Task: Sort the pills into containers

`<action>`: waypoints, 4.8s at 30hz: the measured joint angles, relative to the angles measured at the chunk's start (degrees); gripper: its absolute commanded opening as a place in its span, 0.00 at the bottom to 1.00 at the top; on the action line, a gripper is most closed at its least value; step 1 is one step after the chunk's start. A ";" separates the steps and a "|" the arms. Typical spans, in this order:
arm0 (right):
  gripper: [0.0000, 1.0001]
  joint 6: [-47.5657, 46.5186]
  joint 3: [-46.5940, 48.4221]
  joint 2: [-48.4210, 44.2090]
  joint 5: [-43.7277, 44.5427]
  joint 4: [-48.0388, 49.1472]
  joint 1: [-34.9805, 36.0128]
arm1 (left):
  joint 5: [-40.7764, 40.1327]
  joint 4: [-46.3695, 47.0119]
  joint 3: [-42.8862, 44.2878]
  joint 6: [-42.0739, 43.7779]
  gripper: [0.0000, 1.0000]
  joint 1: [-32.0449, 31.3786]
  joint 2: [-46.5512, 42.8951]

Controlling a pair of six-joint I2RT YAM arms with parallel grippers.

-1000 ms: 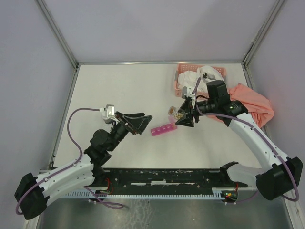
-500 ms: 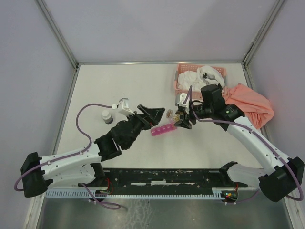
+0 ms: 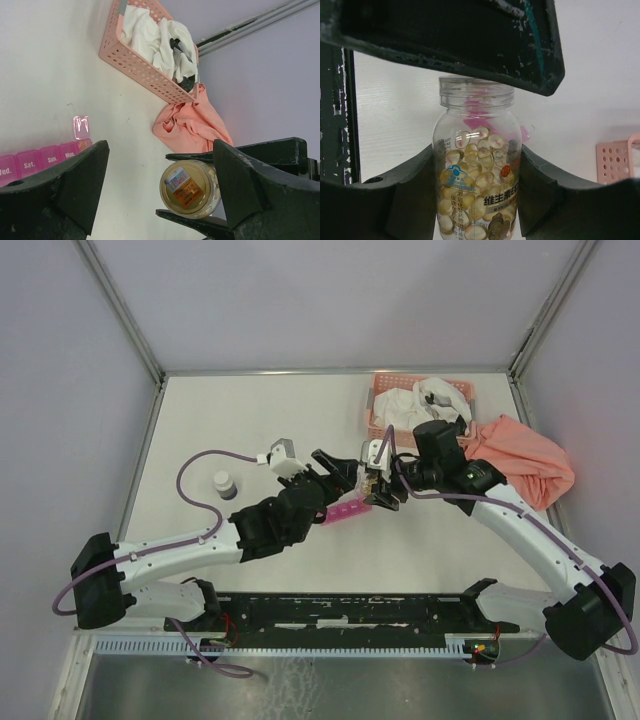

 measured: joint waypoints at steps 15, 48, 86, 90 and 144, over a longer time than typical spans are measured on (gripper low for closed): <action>0.05 1.05 0.00 0.83 3.06 0.26 0.39 | -1.42 0.07 1.62 -5.49 0.71 -1.73 2.54; 0.04 11.08 0.00 3.21 0.13 2.10 -0.02 | 1.46 13.57 -4.94 -1.68 0.16 -1.79 2.05; 0.03 12.52 -0.94 -1.95 -13.49 4.83 -4.68 | 23.63 34.03 -27.12 24.59 1.00 5.68 -29.73; 0.03 9.46 -0.96 -1.86 -9.81 3.45 -3.76 | 20.98 32.22 -24.26 21.05 0.98 5.68 -22.82; 0.03 4.72 -0.94 -0.48 3.76 2.27 0.33 | 2.82 -0.17 3.52 -6.03 0.62 0.04 3.65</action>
